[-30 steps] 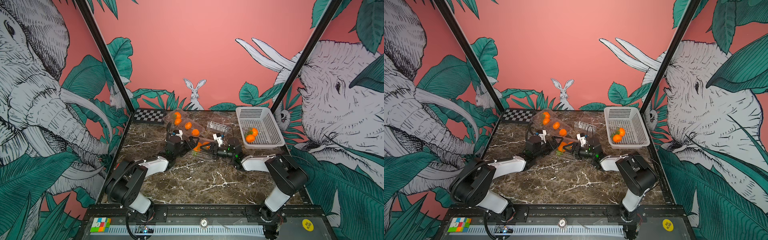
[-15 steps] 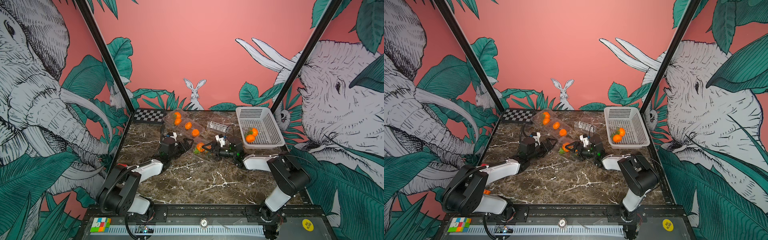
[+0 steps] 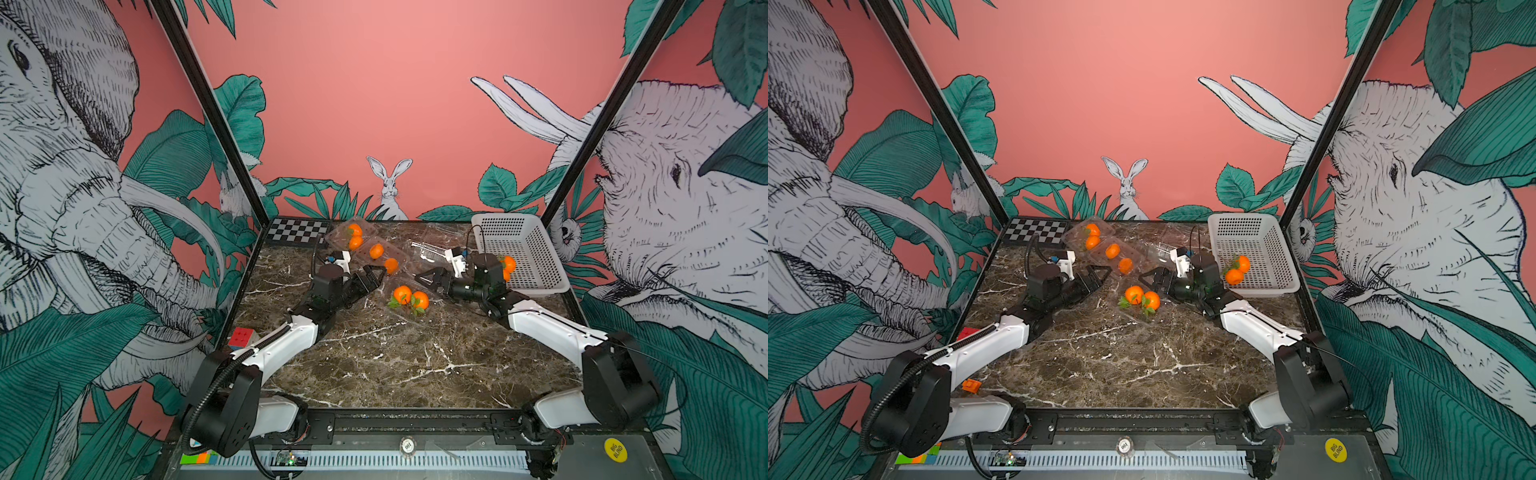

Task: Take oranges out of containers
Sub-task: Open the packing box at the center of the board, then pick up the orange from the packing box.

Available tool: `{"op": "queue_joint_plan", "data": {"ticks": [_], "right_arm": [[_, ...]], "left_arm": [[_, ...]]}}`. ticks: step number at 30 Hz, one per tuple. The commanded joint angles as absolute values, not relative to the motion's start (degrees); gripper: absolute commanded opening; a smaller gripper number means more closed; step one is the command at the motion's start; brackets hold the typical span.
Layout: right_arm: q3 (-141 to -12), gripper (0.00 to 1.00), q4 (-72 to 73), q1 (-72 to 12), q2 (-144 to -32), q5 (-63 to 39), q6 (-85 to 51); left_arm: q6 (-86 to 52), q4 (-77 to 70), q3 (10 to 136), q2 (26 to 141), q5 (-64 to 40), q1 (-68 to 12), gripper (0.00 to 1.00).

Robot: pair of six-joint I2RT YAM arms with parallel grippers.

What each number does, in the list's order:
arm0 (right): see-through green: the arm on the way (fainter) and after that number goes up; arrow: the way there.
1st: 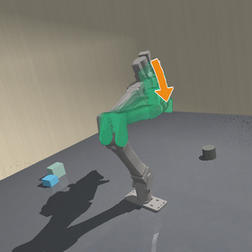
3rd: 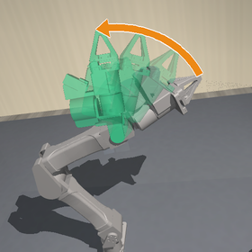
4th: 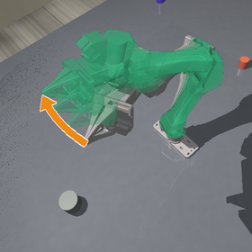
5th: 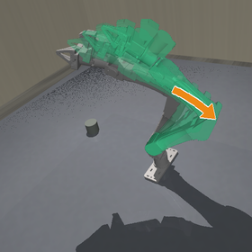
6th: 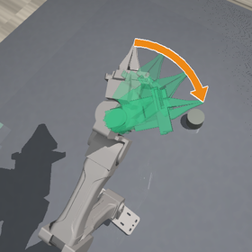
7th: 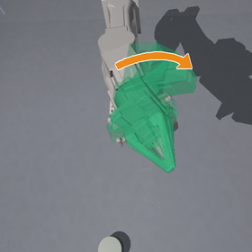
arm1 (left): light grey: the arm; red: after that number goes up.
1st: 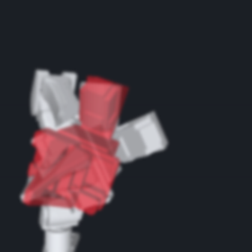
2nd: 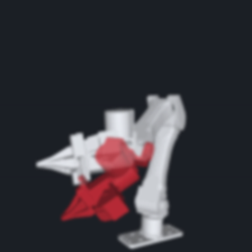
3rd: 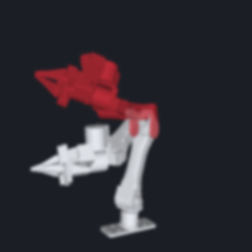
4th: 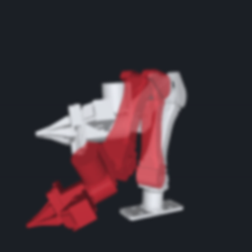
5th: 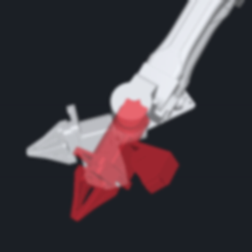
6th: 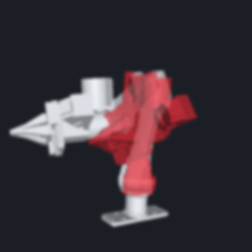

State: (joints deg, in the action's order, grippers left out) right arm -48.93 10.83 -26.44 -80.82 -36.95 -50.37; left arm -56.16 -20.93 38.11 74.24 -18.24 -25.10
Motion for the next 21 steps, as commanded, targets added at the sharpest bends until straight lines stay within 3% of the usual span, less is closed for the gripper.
{"op": "queue_joint_plan", "data": {"ticks": [1, 8, 15, 21], "right_arm": [[-50.1, 0.98, 0.4, -26.6, -79.1, -30.4, -43.2], [-50.2, 0.71, -7.7, -32.8, -82.0, -22.2, -40.9], [-52.5, 0.64, -10.0, -40.1, -87.2, -15.2, -42.9], [-54.7, 0.56, -8.7, -40.8, -91.3, -14.0, -43.6]], "left_arm": [[-57.5, -22.5, 37.7, 73.7, -19.8, -25.5, 0.99], [-59.6, -26.0, 34.7, 74.1, -20.5, -26.8, 0.99], [-61.2, -29.5, 31.3, 74.6, -21.2, -27.1, 0.99], [-60.9, -29.0, 30.6, 73.2, -21.8, -27.1, 0.99]]}}
